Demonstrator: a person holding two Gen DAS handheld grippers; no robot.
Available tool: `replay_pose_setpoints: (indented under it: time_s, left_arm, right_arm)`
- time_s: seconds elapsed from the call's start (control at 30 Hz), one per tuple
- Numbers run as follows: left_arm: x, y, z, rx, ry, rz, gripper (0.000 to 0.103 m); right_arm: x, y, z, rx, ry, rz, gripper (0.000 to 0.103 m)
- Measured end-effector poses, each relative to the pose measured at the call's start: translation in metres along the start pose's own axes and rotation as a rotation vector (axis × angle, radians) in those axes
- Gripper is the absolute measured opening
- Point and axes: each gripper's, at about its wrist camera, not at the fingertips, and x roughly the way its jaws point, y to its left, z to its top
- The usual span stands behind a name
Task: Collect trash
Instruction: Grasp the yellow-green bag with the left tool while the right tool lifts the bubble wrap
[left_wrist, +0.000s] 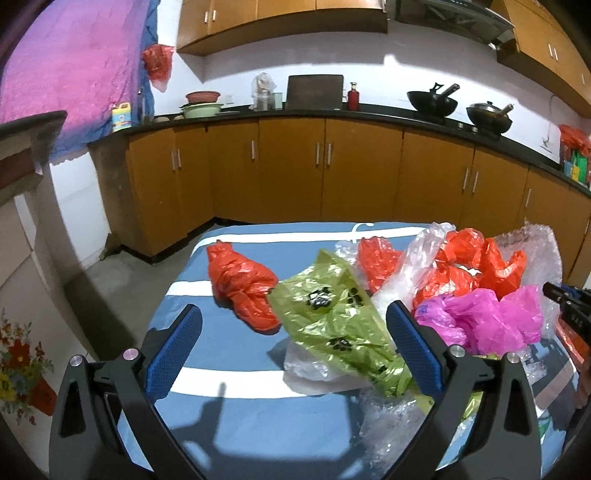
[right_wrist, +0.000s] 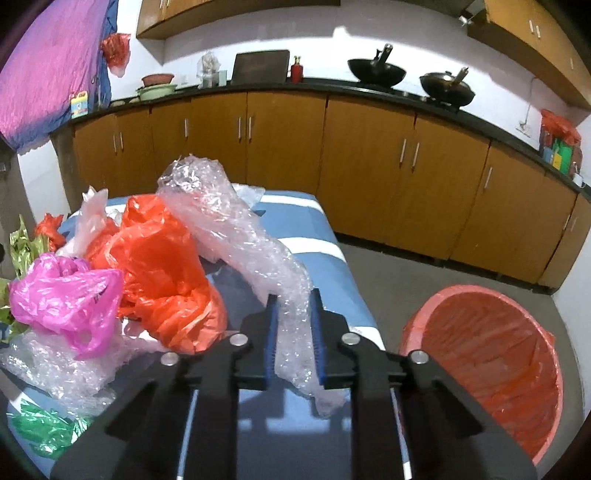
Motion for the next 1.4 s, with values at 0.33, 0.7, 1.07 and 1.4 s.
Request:
replay_pose_setpoints:
  time_s: [0.33,0.7,1.07,1.4]
  left_arm:
    - [0.027,0.000,0.013,-0.040,0.062,-0.041,0.081]
    - [0.028,0.001,0.017,-0.045,0.104,-0.110,0.004]
    - [-0.015,0.003,0.051,-0.053,0.001,-0.108,0.000]
    - [-0.048,-0.008,0.079,-0.050,-0.088,-0.127,0.000]
  right_arm:
    - [-0.019,0.006,-0.002,-0.017,-0.028,0.009,0.015]
    - [-0.036,0.007,0.000,-0.030,-0.056,-0.004,0.015]
    - [-0.072,0.003,0.006,-0.015,-0.115,-0.004,0.015]
    - [-0.098,-0.011,0.012,0.008,-0.152,-0.010,0.015]
